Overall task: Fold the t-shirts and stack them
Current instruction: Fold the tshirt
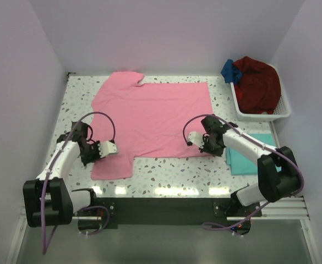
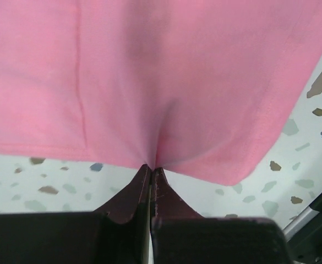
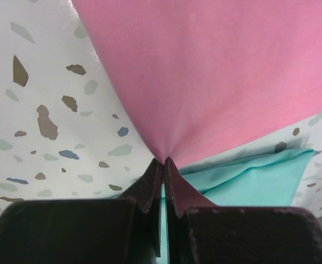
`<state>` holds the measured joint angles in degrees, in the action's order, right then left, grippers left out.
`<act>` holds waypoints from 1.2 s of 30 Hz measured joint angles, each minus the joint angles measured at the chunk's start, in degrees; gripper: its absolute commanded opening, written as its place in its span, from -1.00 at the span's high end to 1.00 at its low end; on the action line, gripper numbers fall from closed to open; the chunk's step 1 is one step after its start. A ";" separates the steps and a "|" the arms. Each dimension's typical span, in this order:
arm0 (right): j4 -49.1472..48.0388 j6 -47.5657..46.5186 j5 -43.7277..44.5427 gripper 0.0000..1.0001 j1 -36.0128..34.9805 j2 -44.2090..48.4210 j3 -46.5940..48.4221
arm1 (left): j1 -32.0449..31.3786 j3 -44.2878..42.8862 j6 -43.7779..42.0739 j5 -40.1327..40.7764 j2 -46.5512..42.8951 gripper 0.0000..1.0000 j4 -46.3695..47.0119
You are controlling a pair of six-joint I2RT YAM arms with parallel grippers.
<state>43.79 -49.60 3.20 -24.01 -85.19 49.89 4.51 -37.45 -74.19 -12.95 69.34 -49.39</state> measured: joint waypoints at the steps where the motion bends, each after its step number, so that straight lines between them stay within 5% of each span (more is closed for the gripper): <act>1: 0.44 -0.02 -0.15 1.00 0.00 1.25 0.00 | 0.61 -1.40 0.00 -0.72 -1.07 1.00 -1.42; 14: 7.13 -1.40 -1.70 1.00 1.99 11.06 -0.68 | 5.70 -7.74 0.07 -5.11 -7.43 1.00 -9.66; 36: 10.40 -8.79 -2.75 1.00 7.98 -10.58 20.46 | 4.02 -41.29 10.67 -10.36 27.80 1.00 -5.01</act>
<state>54.19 -58.39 0.45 -16.03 -95.77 70.35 8.54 -78.74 -63.53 -23.31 97.14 -54.39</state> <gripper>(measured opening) 0.014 0.019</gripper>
